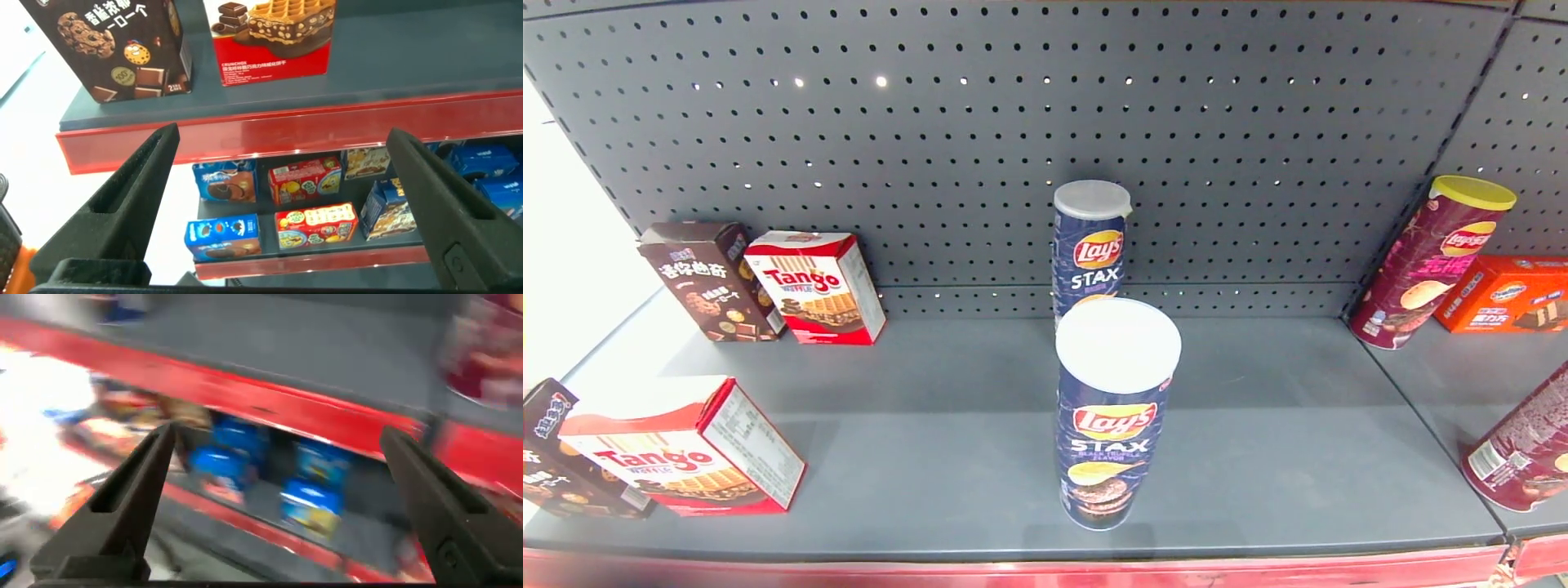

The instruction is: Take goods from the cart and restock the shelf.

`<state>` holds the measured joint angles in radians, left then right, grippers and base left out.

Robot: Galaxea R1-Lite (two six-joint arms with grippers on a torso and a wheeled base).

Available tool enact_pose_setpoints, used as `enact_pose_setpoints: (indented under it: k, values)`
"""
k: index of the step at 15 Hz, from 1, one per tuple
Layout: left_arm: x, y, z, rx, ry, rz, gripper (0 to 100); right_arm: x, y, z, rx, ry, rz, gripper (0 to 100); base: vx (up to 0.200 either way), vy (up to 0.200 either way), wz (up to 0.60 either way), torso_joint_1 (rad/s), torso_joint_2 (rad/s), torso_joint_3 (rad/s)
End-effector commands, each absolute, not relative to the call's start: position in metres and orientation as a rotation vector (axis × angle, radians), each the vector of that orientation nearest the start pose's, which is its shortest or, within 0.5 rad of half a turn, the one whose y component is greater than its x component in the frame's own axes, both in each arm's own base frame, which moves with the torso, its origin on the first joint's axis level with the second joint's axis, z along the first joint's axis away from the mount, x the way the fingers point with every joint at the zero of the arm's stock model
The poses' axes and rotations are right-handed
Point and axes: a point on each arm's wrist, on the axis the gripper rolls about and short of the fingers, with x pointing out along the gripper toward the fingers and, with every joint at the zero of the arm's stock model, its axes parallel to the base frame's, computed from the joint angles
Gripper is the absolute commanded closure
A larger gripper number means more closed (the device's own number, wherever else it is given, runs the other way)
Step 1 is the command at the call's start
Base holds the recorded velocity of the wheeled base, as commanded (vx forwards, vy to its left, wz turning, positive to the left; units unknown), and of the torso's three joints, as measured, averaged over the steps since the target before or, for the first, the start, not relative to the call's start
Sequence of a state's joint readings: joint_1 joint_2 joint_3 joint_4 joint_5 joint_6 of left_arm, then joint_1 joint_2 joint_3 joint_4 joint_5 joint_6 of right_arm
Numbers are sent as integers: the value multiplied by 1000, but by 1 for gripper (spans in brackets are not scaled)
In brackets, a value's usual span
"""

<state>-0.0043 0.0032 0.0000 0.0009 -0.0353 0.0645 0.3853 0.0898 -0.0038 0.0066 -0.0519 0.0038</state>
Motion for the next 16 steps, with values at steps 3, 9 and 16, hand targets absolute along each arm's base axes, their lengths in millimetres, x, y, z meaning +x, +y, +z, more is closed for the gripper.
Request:
enact_pose_setpoints:
  k: [3,9,16]
  values:
    - [-23,-1,75,63,3,-42,0,-17,-2,77,7,77,-11,0,0,0,0,0,0,0]
    - [-23,-1,75,66,3,-40,0,-23,-1,76,5,-2,-55,0,0,0,0,0,0,0]
    - [-22,0,76,23,3,-28,0,-23,-1,76,6,-2,-54,0,0,0,0,0,0,0]
